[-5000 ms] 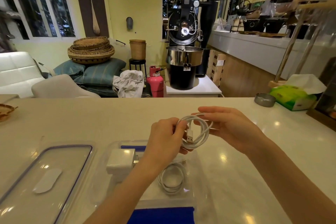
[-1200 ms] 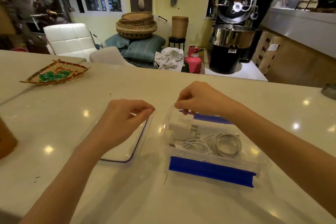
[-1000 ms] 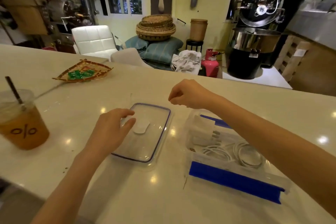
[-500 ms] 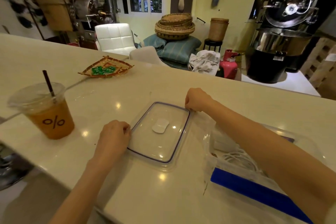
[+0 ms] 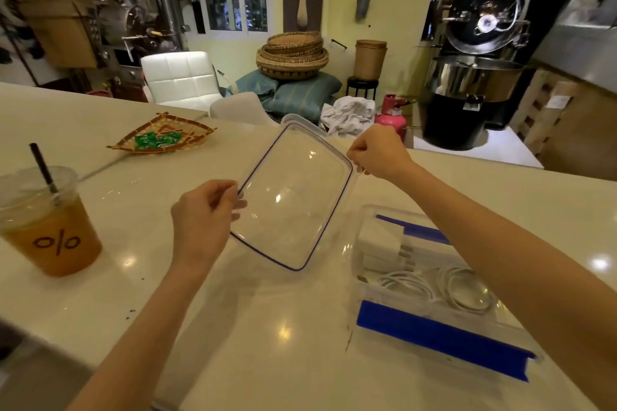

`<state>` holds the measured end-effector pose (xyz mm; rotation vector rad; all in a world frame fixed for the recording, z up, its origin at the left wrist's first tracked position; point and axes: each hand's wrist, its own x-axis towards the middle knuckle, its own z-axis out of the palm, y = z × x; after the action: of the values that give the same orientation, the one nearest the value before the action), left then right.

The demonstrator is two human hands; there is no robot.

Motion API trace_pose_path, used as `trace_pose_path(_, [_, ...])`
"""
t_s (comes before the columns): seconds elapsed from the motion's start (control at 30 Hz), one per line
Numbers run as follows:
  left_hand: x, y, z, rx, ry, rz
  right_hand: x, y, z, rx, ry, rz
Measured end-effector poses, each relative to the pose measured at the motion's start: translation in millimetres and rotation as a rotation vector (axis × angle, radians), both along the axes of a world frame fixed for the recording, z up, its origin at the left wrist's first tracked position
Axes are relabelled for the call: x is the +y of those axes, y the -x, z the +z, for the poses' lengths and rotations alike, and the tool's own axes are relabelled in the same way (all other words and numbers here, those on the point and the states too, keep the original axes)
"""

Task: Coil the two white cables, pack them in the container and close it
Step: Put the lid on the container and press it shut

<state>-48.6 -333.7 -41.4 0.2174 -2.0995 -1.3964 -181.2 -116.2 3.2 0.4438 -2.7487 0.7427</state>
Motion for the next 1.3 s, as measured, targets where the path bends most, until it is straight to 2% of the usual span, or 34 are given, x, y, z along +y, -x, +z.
trace_pose_path(0.07, [8,2,12,0.029,-0.119,-0.108,18,-7,5,0.075,0.062,-0.030])
trace_pose_path(0.17, [21,7,26,-0.052,-0.334,-0.311,44,-22,12,0.114,0.220,-0.075])
trace_pose_path(0.23, [31,9,33,-0.090,-0.378,-0.408,59,-34,15,0.159,0.336,-0.087])
trace_pose_path(0.3, [40,9,40,-0.053,-0.357,-0.494,74,-44,16,0.213,0.436,-0.111])
trace_pose_path(0.43, [63,0,52,0.056,-0.165,-0.654,104,-73,20,0.228,0.697,-0.141])
trace_pose_path(0.63, [87,-21,47,0.225,0.270,-0.793,140,-119,10,-0.107,1.220,-0.179])
trace_pose_path(0.67, [90,-23,43,0.244,0.343,-0.814,146,-125,7,-0.145,1.258,-0.201])
trace_pose_path(0.77, [99,-29,26,0.305,0.505,-0.866,155,-144,-11,-0.215,1.244,-0.215])
trace_pose_path(0.9, [106,-37,0,0.340,0.649,-0.887,158,-161,-39,-0.168,1.118,-0.273])
trace_pose_path(1.3, [101,-40,-25,0.284,0.613,-0.883,154,-175,-64,-0.181,1.113,-0.288])
